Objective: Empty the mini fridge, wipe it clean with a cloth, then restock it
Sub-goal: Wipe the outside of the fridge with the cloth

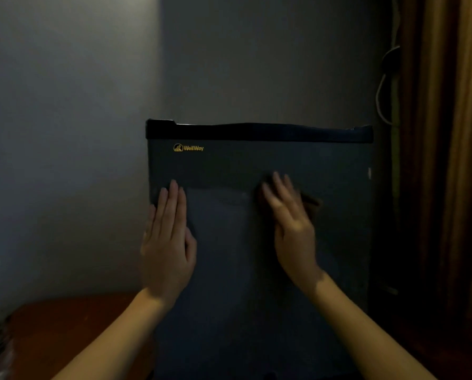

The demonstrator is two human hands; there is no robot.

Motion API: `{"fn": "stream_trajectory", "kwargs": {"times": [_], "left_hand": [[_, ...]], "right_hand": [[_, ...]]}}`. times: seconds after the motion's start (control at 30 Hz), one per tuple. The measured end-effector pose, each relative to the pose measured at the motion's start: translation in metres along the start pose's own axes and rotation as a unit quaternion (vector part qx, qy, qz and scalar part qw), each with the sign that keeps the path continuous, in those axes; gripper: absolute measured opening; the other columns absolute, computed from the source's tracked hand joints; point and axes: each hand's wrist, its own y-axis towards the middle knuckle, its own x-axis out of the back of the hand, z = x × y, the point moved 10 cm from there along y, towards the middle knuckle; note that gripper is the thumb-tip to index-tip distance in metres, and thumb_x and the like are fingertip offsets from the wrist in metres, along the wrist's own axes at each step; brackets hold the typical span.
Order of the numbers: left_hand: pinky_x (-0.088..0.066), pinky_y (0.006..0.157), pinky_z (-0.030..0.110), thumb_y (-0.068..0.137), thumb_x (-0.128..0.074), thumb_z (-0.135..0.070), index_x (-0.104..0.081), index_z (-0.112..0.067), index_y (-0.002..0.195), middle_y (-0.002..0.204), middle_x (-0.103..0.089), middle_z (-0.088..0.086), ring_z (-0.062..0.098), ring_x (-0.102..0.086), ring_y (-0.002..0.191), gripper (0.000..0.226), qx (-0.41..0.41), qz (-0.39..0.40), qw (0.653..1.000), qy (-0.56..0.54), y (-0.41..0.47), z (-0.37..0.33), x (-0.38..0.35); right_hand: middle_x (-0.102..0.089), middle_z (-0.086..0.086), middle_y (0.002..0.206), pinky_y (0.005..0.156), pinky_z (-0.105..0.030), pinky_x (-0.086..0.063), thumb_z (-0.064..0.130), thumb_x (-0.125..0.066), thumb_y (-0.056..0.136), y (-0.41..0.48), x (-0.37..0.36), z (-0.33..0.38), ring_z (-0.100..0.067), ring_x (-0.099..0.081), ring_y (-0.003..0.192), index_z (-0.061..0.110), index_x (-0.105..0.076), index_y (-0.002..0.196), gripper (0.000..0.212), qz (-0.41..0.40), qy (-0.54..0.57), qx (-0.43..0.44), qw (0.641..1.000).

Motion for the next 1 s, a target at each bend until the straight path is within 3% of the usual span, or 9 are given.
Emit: {"fn": "stream_trajectory", "kwargs": {"times": [0.1, 0.17, 0.3, 0.47, 0.57, 0.7, 0.8, 0.87, 1.0], "left_hand": [[-0.022, 0.118, 0.044, 0.096, -0.031, -0.015, -0.019, -0.004, 0.152, 0.160, -0.015, 0.010, 0.023, -0.012, 0.149, 0.058, -0.006, 0.021, 1.000, 0.001, -0.024, 0.006, -0.005], [-0.019, 0.119, 0.041, 0.096, -0.030, -0.016, -0.016, -0.006, 0.153, 0.161, -0.013, 0.009, 0.022, -0.011, 0.149, 0.059, 0.002, 0.033, 0.999, -0.005, -0.040, 0.010, -0.008], [-0.011, 0.121, 0.037, 0.096, -0.030, -0.016, -0.016, -0.004, 0.152, 0.161, -0.013, 0.010, 0.024, -0.012, 0.149, 0.059, 0.005, 0.048, 0.999, -0.002, -0.046, 0.013, -0.011], [-0.021, 0.118, 0.044, 0.095, -0.031, -0.015, -0.016, -0.005, 0.152, 0.161, -0.014, 0.010, 0.024, -0.013, 0.149, 0.061, 0.008, 0.054, 0.998, -0.008, -0.046, 0.013, -0.010], [-0.020, 0.118, 0.040, 0.094, -0.031, -0.015, -0.014, -0.006, 0.153, 0.161, -0.011, 0.007, 0.024, -0.012, 0.149, 0.062, 0.000, 0.049, 0.999, -0.012, -0.053, 0.013, -0.009], [-0.020, 0.118, 0.038, 0.094, -0.031, -0.015, -0.014, -0.007, 0.153, 0.162, -0.010, 0.006, 0.023, -0.011, 0.149, 0.062, 0.006, 0.044, 0.999, -0.026, -0.057, 0.016, -0.010], [-0.023, 0.117, 0.040, 0.094, -0.031, -0.016, -0.017, -0.004, 0.151, 0.160, -0.015, 0.009, 0.024, -0.013, 0.148, 0.060, 0.009, 0.055, 0.998, -0.013, -0.058, 0.016, -0.011], [-0.023, 0.116, 0.040, 0.094, -0.032, -0.017, -0.013, -0.005, 0.152, 0.161, -0.012, 0.009, 0.024, -0.013, 0.148, 0.062, 0.007, 0.068, 0.998, 0.001, -0.062, 0.016, -0.011], [-0.020, 0.117, 0.035, 0.096, -0.032, -0.025, -0.005, -0.009, 0.154, 0.162, -0.005, 0.007, 0.022, -0.011, 0.148, 0.065, -0.002, 0.095, 0.995, 0.015, -0.072, 0.019, -0.010]], "right_hand": [[-0.037, -0.014, 0.152, 0.115, -0.052, -0.029, -0.010, -0.040, 0.094, -0.035, 0.009, -0.012, -0.029, -0.028, 0.144, 0.007, -0.048, 0.139, 0.048, 0.039, -0.011, 0.028, 0.999], [-0.037, -0.015, 0.151, 0.113, -0.056, -0.030, -0.007, -0.032, 0.095, -0.033, 0.027, -0.036, -0.029, -0.028, 0.144, 0.005, -0.049, 0.138, 0.048, 0.000, -0.007, -0.025, 1.000], [-0.035, -0.013, 0.153, 0.116, -0.054, -0.024, -0.013, -0.037, 0.091, 0.012, 0.028, -0.030, -0.026, -0.023, 0.146, 0.005, -0.047, 0.140, 0.053, -0.084, 0.006, -0.104, 0.991], [-0.037, -0.012, 0.152, 0.117, -0.050, -0.025, -0.008, -0.043, 0.095, 0.009, -0.019, 0.037, -0.026, -0.025, 0.146, 0.006, -0.049, 0.139, 0.046, 0.006, 0.021, 0.020, 1.000], [-0.039, -0.012, 0.150, 0.116, -0.048, -0.029, -0.004, -0.041, 0.097, -0.018, -0.014, 0.032, -0.025, -0.029, 0.144, 0.008, -0.050, 0.138, 0.044, 0.060, 0.001, 0.083, 0.995], [-0.036, -0.012, 0.153, 0.117, -0.052, -0.025, -0.002, -0.031, 0.096, 0.005, 0.008, -0.002, -0.026, -0.024, 0.146, 0.005, -0.048, 0.139, 0.047, -0.013, 0.015, -0.023, 1.000], [-0.035, -0.011, 0.153, 0.119, -0.049, -0.020, -0.005, -0.036, 0.093, 0.039, -0.008, 0.025, -0.025, -0.022, 0.147, 0.005, -0.048, 0.140, 0.049, -0.056, 0.020, -0.046, 0.997], [-0.038, -0.012, 0.151, 0.120, -0.046, -0.020, -0.009, -0.041, 0.094, 0.047, -0.028, 0.057, -0.026, -0.025, 0.146, 0.005, -0.050, 0.138, 0.048, -0.043, 0.029, -0.008, 0.999], [-0.036, -0.010, 0.152, 0.120, -0.042, -0.023, 0.004, -0.041, 0.098, 0.010, -0.058, 0.096, -0.023, -0.025, 0.146, 0.011, -0.047, 0.140, 0.043, 0.095, -0.002, 0.166, 0.981]]}}
